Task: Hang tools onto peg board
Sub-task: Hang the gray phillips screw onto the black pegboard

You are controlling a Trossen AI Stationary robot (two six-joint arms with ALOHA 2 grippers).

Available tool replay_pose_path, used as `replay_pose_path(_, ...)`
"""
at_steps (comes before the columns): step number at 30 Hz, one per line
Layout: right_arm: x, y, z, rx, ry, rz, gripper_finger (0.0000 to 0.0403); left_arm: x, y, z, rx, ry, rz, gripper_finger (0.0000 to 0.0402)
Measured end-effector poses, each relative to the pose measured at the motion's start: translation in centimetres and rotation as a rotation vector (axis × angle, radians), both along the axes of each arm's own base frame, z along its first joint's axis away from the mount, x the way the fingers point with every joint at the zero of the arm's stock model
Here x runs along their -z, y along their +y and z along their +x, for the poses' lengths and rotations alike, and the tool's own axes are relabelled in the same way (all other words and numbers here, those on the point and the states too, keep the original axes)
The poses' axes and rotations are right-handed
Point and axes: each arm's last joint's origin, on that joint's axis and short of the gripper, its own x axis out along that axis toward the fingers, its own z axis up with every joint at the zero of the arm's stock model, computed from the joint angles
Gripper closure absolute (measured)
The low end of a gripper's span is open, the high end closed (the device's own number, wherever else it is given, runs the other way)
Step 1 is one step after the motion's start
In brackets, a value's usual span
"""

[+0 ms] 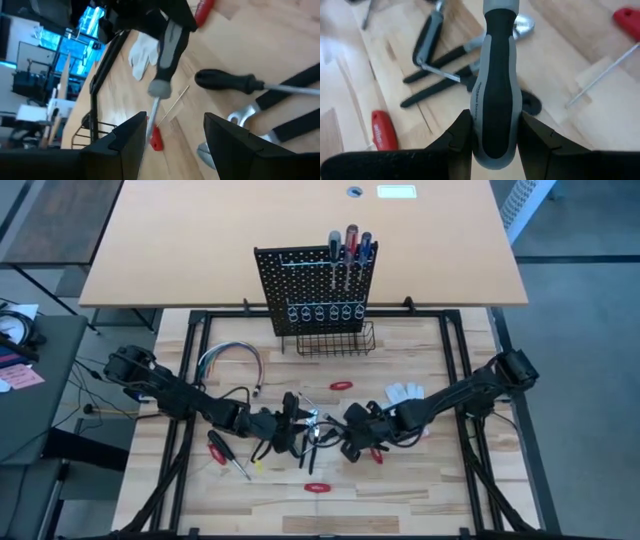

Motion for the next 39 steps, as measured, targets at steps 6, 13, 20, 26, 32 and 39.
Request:
replay_pose_path(6, 0.3, 0.4, 0.2, -0.026, -0.009, 0.014, 0.0290, 0.2, 0.8, 0.1, -0.016, 0.021, 0.065, 0.0210)
replay_pose_path(13, 0.2, 0.4, 0.3, -0.031, -0.022, 0.016, 0.0290, 0.2, 2.1, 0.3, -0.123, 0.014, 0.081, 0.0214)
replay_pose_path(20, 0.3, 0.5, 0.3, -0.032, -0.020, 0.016, 0.0290, 0.4, 2.3, 0.3, -0.152, 0.025, 0.067, 0.0283)
replay_pose_path(26, 0.3, 0.5, 0.3, -0.036, -0.019, 0.014, 0.0290, 0.6, 2.3, 0.1, -0.168, 0.046, 0.042, 0.0357)
replay_pose_path(32, 0.2, 0.5, 0.3, -0.057, -0.017, -0.003, 0.0289, 1.2, 2.3, -0.2, -0.155, 0.090, -0.024, 0.0392)
replay_pose_path(39, -0.4, 0.5, 0.0, -0.096, -0.028, -0.049, 0.0194, 0.8, 2.3, 0.1, -0.181, 0.015, -0.193, 0.0398)
